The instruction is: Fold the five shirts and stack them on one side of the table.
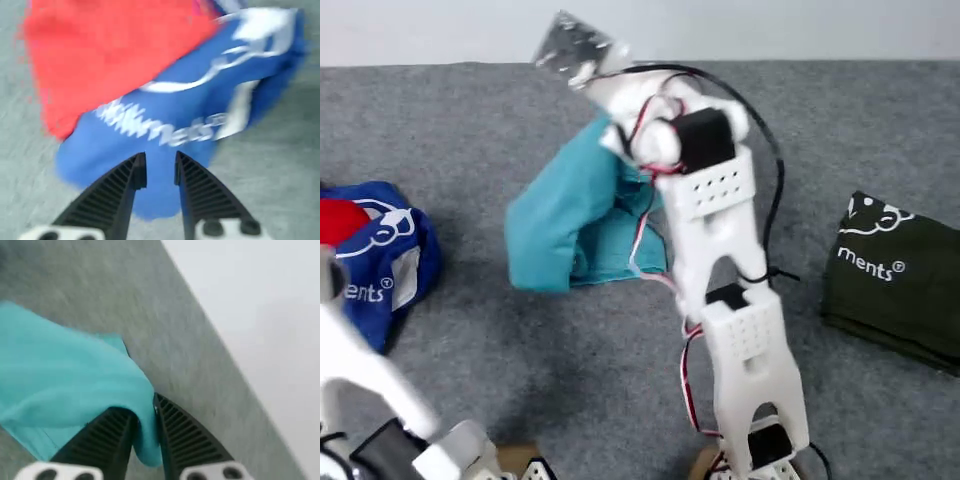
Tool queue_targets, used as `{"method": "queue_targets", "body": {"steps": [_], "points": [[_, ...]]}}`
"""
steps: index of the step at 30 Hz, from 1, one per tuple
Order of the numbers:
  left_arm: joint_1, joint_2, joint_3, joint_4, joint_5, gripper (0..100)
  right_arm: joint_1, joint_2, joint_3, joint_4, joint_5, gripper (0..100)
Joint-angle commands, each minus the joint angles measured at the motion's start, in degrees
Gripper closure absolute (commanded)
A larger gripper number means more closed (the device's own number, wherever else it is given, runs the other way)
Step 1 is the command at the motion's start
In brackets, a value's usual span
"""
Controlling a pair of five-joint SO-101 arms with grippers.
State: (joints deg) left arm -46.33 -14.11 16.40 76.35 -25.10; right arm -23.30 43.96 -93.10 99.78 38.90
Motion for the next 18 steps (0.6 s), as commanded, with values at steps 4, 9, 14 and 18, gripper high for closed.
{"method": "queue_targets", "body": {"steps": [4, 9, 14, 18], "points": [[15.5, -2.2, -0.5, 1.4, -0.6, 89, 9.2, -4.1, -2.4, -3.2, 0.5, 98.8], [28.6, -1.8, -0.4, 1.5, -0.6, 89, 9.8, -9.6, -2.4, -3.1, 3.7, 98.8], [33.8, -2.2, -0.7, -0.1, -0.4, 89, 7.8, -14.3, -2.4, -5.2, 7.1, 98.8], [28.0, -2.3, -2.4, -3.1, 5.5, 89, 3.6, -18.7, -2.4, -10.3, 11.2, 98.8]]}}
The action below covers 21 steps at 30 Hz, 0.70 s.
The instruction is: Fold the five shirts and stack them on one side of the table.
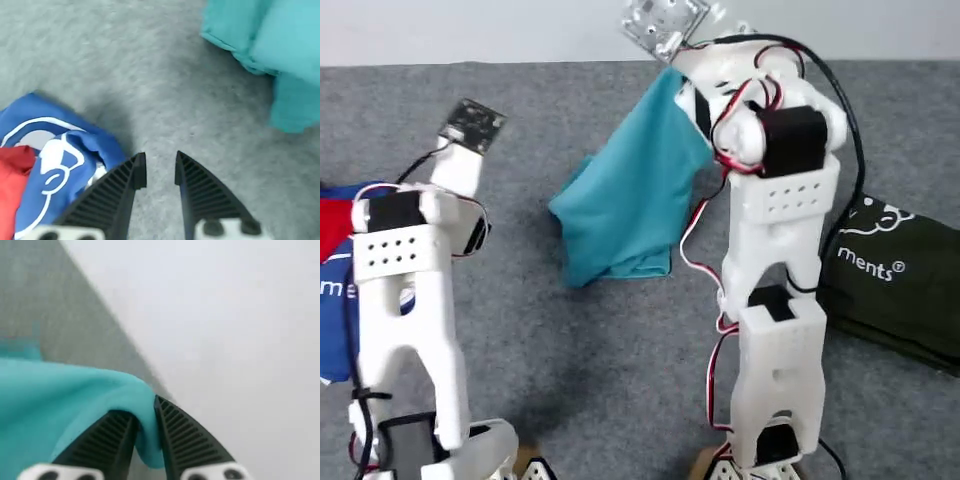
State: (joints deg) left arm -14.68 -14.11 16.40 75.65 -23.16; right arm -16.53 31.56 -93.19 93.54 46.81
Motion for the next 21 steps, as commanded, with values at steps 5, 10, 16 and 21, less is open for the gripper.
{"method": "queue_targets", "body": {"steps": [5, 10, 16, 21], "points": [[-14.5, -2.3, -8.0, -2.6, 5.5, 89, -9.6, -11.1, -2.1, -14.4, 11.6, 98.8], [-22.2, -2.3, -11.0, -2.8, 5.4, 89, -16.3, -13.0, -1.9, -25.6, 23.8, 98.8], [-24.8, -2.1, -10.9, -2.5, 5.4, 89, -26.8, -12.0, -1.7, -37.1, 36.7, 98.8], [-24.8, -2.1, -10.9, -2.5, 5.5, 89, -29.0, -5.0, -1.7, -47.8, 45.8, 98.8]]}}
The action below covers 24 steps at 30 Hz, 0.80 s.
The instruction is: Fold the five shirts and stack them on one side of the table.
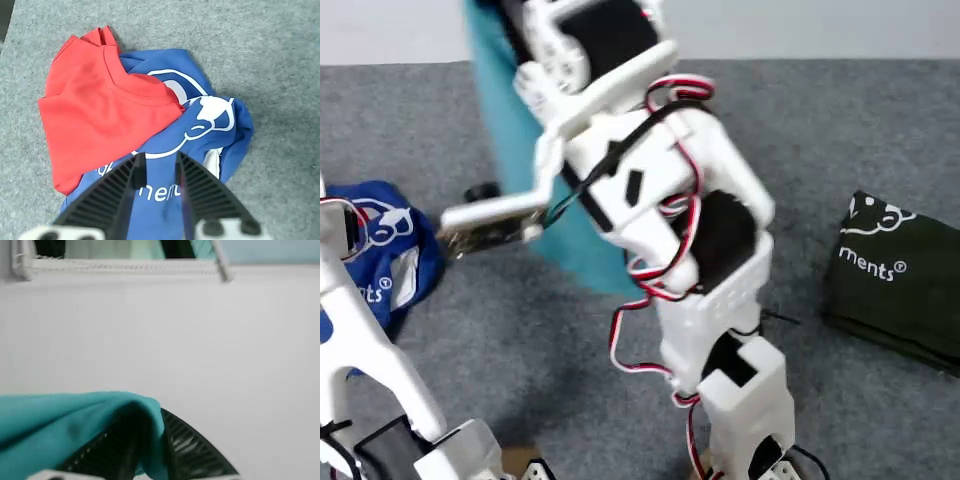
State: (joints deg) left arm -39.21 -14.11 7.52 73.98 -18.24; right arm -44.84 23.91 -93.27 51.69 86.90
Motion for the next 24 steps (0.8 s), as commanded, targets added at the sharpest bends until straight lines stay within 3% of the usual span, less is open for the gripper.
{"method": "queue_targets", "body": {"steps": [1, 11, 18, 24], "points": [[-0.3, -2.1, -2.0, -0.9, 0.6, 89, -0.1, 4.7, -1.7, -7.3, 6.4, 98.8], [-0.3, -2.2, -2.2, 0.4, 0.5, 89, 19.1, 25.4, -2.2, -5.7, 6.8, 98.8], [3.4, -2.2, -2.1, 0.4, 0.4, 89, 23.6, 28.0, -2.3, 18.0, 4.7, 98.8], [16.0, -1.7, -1.8, 4.0, -3.8, 89, 24.7, 28.2, -2.3, 32.0, -4.7, 98.8]]}}
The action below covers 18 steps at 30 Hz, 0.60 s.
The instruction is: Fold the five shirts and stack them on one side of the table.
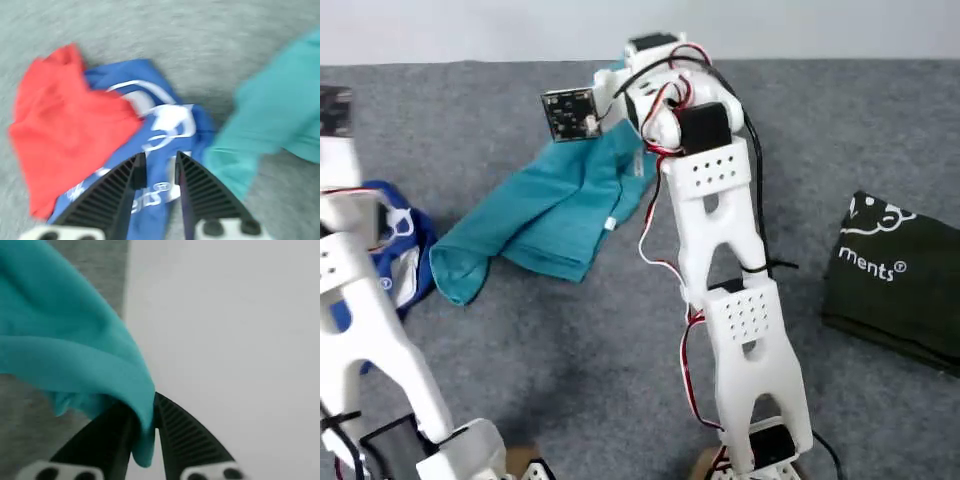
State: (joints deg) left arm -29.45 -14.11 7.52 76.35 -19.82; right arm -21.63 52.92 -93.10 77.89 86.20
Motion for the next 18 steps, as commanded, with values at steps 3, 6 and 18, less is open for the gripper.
{"method": "queue_targets", "body": {"steps": [3, 6, 18], "points": [[12.9, -1.6, 0.1, 1.1, -2.4, 89, 2.9, -0.6, -2.4, 12.4, -10.2, 98.8], [19.2, -0.2, 3.5, -1.3, -2.4, 89, 4.4, -0.5, -2.0, 18.9, -17.1, 98.8], [32.7, 23.3, -2.7, -2.5, -2.0, 82, 8.1, -0.4, -1.9, 24.7, -44.8, 98.8]]}}
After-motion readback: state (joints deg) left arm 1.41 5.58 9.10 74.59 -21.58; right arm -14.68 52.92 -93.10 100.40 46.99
